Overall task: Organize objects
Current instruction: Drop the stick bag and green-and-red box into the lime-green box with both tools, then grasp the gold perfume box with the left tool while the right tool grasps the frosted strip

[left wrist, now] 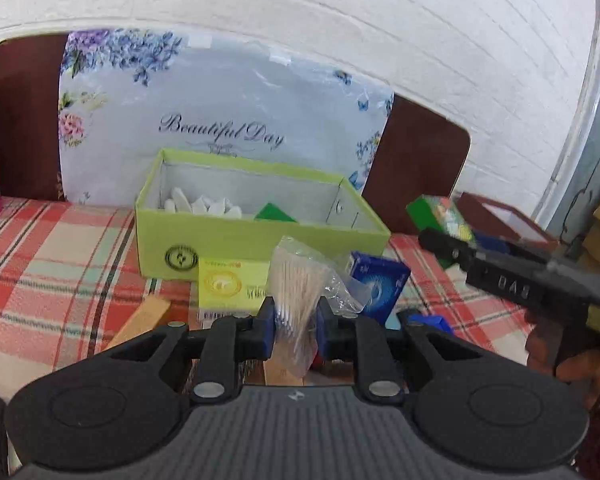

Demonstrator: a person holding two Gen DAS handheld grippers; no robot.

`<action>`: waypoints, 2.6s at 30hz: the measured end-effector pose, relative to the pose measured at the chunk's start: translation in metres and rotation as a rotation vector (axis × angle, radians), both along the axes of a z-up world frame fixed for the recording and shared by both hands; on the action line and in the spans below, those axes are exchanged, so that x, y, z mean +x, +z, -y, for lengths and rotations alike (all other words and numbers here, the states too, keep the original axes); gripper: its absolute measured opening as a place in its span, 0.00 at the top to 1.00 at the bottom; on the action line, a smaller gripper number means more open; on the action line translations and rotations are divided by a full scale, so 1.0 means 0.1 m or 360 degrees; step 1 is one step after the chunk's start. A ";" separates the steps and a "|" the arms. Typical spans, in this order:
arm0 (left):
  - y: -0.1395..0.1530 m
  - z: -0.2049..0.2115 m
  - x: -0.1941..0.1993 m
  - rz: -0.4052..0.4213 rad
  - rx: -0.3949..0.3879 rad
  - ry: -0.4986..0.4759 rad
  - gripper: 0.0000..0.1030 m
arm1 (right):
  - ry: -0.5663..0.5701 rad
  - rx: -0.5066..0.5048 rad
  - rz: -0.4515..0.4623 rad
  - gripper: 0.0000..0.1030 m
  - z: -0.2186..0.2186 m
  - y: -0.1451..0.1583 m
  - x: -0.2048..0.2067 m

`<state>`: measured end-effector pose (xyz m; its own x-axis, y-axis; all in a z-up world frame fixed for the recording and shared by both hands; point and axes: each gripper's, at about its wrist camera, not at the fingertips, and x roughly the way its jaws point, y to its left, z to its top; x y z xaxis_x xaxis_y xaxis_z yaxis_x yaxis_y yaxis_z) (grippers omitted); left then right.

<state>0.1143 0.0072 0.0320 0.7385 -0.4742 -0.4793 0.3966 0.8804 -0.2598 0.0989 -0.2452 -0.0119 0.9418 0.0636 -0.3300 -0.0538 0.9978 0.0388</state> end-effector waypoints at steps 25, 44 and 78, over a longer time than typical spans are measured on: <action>-0.04 0.12 1.30 0.0035 -0.0036 0.0380 0.09 | -0.0076 0.0243 -0.0230 0.00 0.25 -0.17 1.31; -0.28 -0.05 -0.10 -0.0152 0.0028 0.0392 0.08 | -0.0102 0.1031 -0.0408 0.00 0.65 -0.25 -0.05; -0.69 -0.09 -0.48 -0.0278 0.0076 0.0260 0.08 | 0.0618 -0.0321 -0.0446 0.46 -0.64 -1.01 -0.18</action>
<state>0.0667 0.0162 -0.0366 0.7076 -0.3293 -0.6252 0.2010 0.9420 -0.2686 0.0807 -0.1817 -0.1125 0.7352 0.3001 -0.6078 -0.4367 0.8955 -0.0862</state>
